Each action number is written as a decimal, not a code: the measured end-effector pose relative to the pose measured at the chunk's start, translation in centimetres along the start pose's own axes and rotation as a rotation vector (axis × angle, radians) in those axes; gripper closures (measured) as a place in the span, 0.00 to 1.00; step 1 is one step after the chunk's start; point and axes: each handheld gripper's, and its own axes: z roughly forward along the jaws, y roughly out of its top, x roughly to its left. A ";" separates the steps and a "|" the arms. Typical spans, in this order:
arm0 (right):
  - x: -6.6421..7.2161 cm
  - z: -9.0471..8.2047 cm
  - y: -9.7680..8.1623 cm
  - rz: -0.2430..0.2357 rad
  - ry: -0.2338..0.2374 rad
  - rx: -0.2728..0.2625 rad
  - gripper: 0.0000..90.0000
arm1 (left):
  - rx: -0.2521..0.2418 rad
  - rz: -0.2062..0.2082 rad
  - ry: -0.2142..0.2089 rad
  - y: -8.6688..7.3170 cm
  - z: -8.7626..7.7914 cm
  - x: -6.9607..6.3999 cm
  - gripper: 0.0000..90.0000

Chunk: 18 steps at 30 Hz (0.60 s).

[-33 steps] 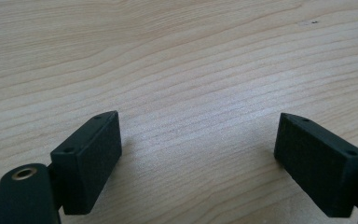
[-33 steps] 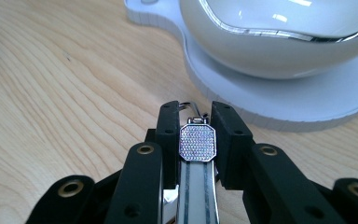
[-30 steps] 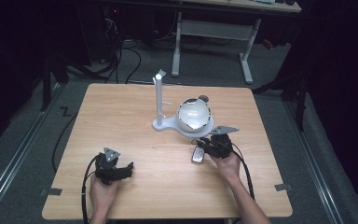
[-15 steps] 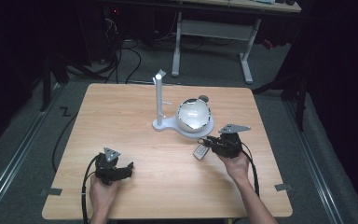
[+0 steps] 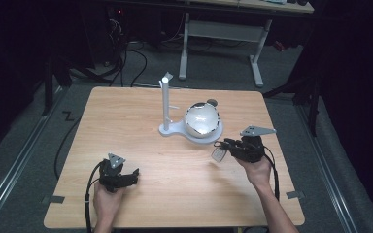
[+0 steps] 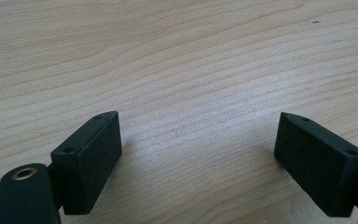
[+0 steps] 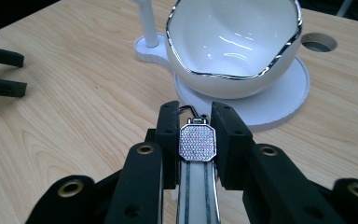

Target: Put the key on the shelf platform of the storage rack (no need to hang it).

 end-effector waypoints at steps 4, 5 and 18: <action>-0.2 -0.7 0.5 -0.013 -0.010 -0.008 0.83 | 0.000 0.000 0.000 0.0 0.0 0.0 0.17; -0.2 -0.7 0.5 -0.013 -0.010 -0.008 0.83 | 0.000 -0.001 0.001 0.0 0.0 0.0 0.17; -0.4 -1.7 2.2 -0.018 -0.009 -0.031 0.83 | 0.000 0.000 0.000 0.0 0.0 0.0 0.17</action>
